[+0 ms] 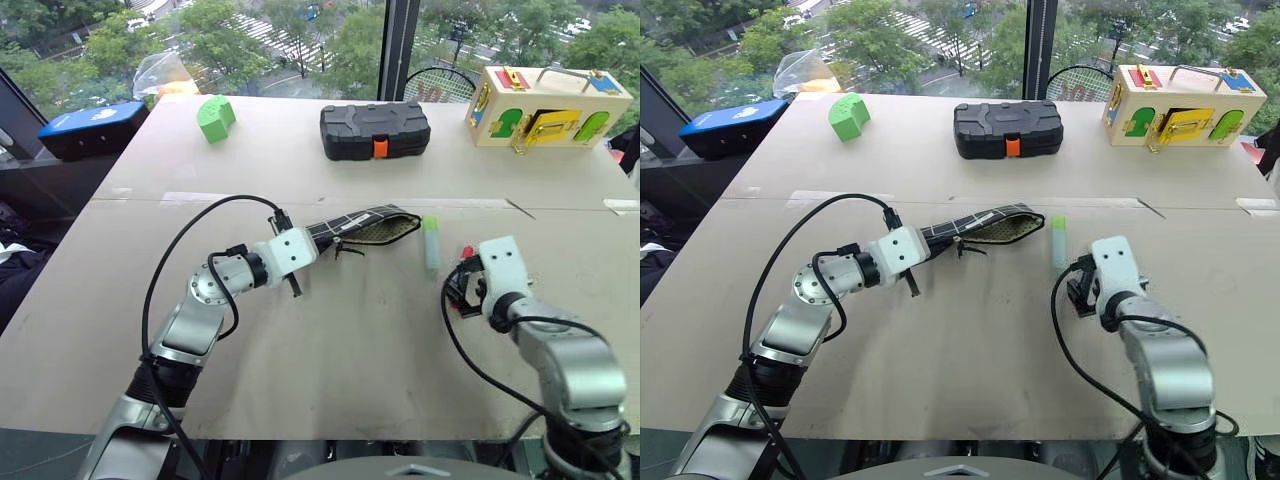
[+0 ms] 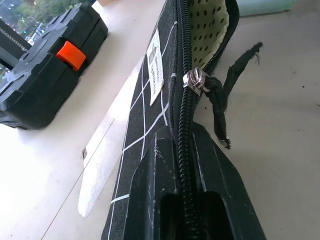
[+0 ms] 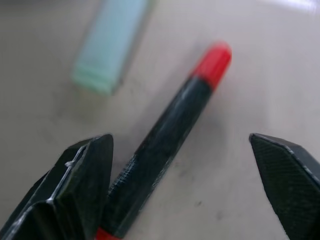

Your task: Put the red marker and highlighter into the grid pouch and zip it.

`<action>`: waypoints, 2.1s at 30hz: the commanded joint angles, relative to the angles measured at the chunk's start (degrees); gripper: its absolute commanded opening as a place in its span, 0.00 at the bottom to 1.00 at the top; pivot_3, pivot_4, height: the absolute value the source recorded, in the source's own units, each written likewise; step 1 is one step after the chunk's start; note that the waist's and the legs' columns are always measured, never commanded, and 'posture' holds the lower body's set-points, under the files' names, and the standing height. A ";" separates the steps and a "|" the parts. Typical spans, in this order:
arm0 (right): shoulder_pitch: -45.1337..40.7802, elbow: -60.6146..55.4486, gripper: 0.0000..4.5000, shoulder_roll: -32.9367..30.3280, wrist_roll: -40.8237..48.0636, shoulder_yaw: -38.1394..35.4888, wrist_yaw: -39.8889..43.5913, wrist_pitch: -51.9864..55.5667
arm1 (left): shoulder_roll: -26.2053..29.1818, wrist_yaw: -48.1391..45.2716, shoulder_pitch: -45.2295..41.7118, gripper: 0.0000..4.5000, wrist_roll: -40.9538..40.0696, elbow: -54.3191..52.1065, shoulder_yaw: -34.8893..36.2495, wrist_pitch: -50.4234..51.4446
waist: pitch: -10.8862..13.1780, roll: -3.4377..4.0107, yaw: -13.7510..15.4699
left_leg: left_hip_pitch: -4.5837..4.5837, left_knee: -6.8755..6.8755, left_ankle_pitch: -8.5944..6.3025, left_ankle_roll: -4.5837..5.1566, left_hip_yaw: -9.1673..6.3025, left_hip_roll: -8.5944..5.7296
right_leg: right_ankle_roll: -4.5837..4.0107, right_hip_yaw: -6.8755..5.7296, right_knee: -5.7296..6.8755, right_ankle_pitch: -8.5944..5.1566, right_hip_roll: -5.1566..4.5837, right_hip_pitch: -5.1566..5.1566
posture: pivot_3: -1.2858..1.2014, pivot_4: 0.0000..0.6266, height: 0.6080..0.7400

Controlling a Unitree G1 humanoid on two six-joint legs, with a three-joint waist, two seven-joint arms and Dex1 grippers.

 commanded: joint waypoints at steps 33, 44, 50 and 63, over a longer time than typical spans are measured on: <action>-46.78 25.56 0.06 -29.05 1.87 36.53 42.03 -31.01 | -1.30 -2.32 -2.00 0.00 0.31 -4.56 -3.07 -3.81 | 0.11 0.02 -1.20 | 0.01 0.01 0.01 0.01 0.10 0.03 | 0.00 0.04 -0.04 0.01 0.01 -0.03 | 0.52 0.24 1.00; -41.85 22.14 0.73 -24.69 16.61 11.28 46.06 -26.22 | 0.96 2.50 2.01 0.00 0.76 -4.98 2.73 3.23 | 0.08 -0.04 -0.85 | -0.11 0.07 0.01 0.01 0.14 0.06 | 0.01 0.02 0.09 0.02 -0.03 -0.15 | 0.52 0.24 1.00; -31.91 12.68 0.73 -18.88 19.10 -0.85 31.41 -9.63 | 3.55 4.64 3.19 0.00 0.74 -5.24 6.92 6.31 | 0.01 -0.14 -1.01 | -0.04 0.06 0.00 0.00 0.10 0.08 | -0.01 0.00 0.21 0.02 -0.10 -0.13 | 0.52 0.24 1.00; -19.05 27.69 0.55 1.05 2.77 5.58 -0.27 -12.45 | 4.40 3.67 1.71 0.00 0.46 -6.86 6.37 7.86 | -0.01 -0.17 -1.26 | 0.06 0.03 0.08 -0.13 0.31 0.04 | 0.00 0.19 0.50 0.01 -0.07 -0.27 | 0.52 0.24 1.00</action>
